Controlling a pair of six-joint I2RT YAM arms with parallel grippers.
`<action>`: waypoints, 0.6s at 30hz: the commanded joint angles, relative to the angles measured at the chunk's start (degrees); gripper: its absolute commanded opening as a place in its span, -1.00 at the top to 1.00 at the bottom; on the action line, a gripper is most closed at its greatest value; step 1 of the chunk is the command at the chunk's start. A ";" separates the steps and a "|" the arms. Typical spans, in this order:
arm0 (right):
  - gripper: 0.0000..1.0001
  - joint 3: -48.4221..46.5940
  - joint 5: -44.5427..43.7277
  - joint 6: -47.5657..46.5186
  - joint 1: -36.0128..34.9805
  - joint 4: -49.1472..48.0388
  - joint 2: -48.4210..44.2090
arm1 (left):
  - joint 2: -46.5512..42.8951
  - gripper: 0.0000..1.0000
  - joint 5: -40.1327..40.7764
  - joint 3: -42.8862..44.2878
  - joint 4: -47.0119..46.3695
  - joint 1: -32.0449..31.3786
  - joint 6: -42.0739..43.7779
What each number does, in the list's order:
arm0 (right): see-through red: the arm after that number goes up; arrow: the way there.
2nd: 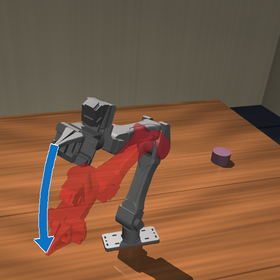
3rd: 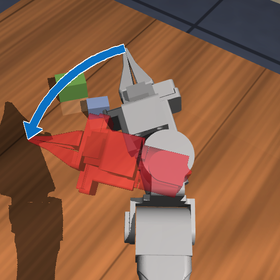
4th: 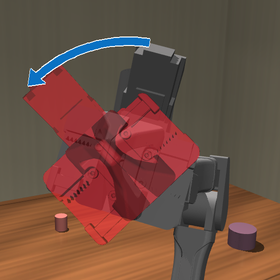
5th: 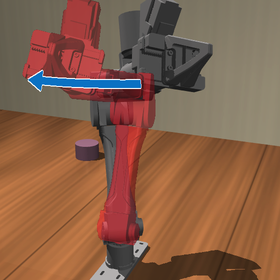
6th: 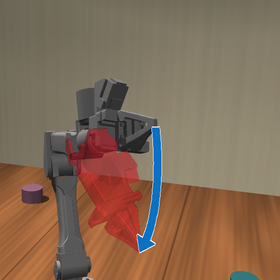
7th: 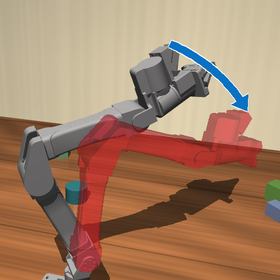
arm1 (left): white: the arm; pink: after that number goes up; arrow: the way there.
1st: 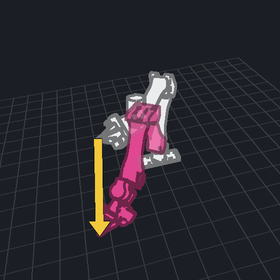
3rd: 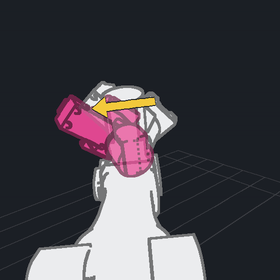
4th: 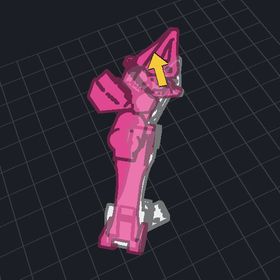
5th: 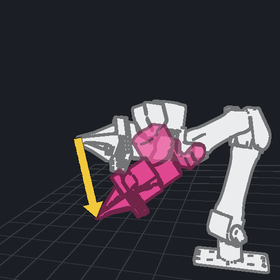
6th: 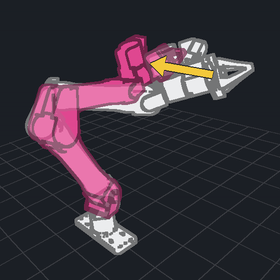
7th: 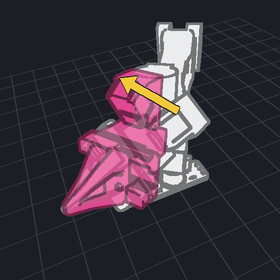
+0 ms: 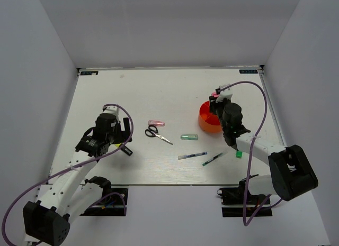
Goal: Sort the stationery into containers
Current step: Place the stationery in the storage box.
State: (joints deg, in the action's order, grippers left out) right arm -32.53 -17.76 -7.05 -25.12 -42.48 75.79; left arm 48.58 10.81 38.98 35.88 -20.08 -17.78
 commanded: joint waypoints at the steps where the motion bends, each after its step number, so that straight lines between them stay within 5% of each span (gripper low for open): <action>1: 0.57 0.01 -0.61 1.69 0.25 -7.44 -1.26 | 0.46 -1.00 -2.01 -0.22 -0.98 0.13 0.38; 5: 0.12 0.10 -0.61 1.42 0.25 -6.65 -1.35 | 1.43 -1.00 -5.71 0.13 -2.39 0.21 0.29; 11: -0.18 0.45 -0.61 0.81 0.34 -5.77 -1.61 | 5.73 -0.94 -12.65 2.23 -3.27 0.21 -0.24; 15: -0.36 0.80 -0.35 0.81 0.60 -4.72 -2.22 | 9.16 -0.74 -15.02 3.73 -3.53 0.21 -0.32; 18: -0.38 1.59 -0.35 0.55 0.43 -4.81 -3.45 | 11.62 -0.30 -17.22 5.48 -4.15 0.13 -0.50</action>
State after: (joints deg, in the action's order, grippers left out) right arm -31.75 -17.69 -6.44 -24.86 -43.62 74.56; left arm 59.57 -2.70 41.04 33.80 -20.05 -18.37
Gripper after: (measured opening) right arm 0.686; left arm 0.686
